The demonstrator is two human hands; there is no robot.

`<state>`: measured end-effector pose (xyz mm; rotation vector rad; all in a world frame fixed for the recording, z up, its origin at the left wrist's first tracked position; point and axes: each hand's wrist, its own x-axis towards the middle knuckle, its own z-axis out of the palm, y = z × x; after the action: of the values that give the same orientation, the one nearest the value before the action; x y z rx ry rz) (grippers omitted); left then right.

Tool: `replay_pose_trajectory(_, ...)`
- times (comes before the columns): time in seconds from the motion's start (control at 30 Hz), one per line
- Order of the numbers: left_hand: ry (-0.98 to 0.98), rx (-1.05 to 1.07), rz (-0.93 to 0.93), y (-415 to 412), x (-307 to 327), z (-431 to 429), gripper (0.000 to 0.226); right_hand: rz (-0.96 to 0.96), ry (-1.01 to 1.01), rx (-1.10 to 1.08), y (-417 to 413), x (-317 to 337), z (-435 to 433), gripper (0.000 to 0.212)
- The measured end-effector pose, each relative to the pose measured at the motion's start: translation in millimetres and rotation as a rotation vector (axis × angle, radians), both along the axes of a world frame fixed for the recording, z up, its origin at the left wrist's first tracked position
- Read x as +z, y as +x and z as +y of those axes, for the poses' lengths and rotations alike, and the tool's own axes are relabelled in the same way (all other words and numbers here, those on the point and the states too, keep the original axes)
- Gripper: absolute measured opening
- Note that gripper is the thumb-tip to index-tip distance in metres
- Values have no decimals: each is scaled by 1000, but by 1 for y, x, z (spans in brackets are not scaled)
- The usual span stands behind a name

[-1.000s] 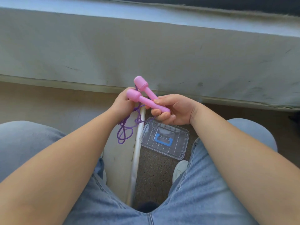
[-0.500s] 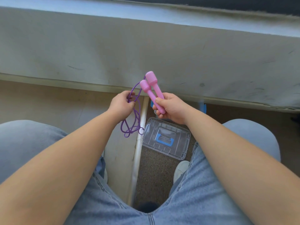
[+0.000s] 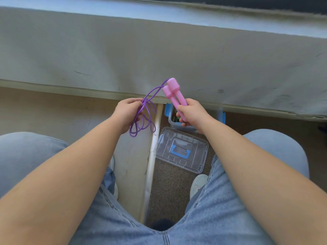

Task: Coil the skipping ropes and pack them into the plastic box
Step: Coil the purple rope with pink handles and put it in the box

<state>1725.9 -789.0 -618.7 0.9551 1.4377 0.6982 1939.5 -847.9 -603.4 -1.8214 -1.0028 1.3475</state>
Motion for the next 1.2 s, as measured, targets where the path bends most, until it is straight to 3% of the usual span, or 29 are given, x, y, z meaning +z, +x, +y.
replay_pose_trajectory(0.23,7,-39,51,-4,-3,-2,48,135,-1,47,-4,5,1,16)
replay_pose_trajectory(0.4,31,-44,114,-4,-7,-3,35,47,-65,100,-1,2,-1,19)
replay_pose_trajectory(0.57,78,-55,219,0,-8,-5,16,152,-11,128,-2,-1,-2,30)
replay_pose_trajectory(0.73,26,-57,153,10,0,-7,31,117,-101,165,-1,-7,-2,32)
replay_pose_trajectory(0.9,-22,-145,112,17,7,-10,46,84,-151,211,-4,-10,-3,19)
replay_pose_trajectory(1.0,93,-231,157,18,10,-12,21,-41,-137,116,-4,-10,2,26)
replay_pose_trajectory(1.1,238,-344,266,14,7,-10,36,-40,-117,3,-2,-11,6,18)
replay_pose_trajectory(1.2,299,-386,368,14,4,-11,27,81,-80,-40,-3,-9,8,10)
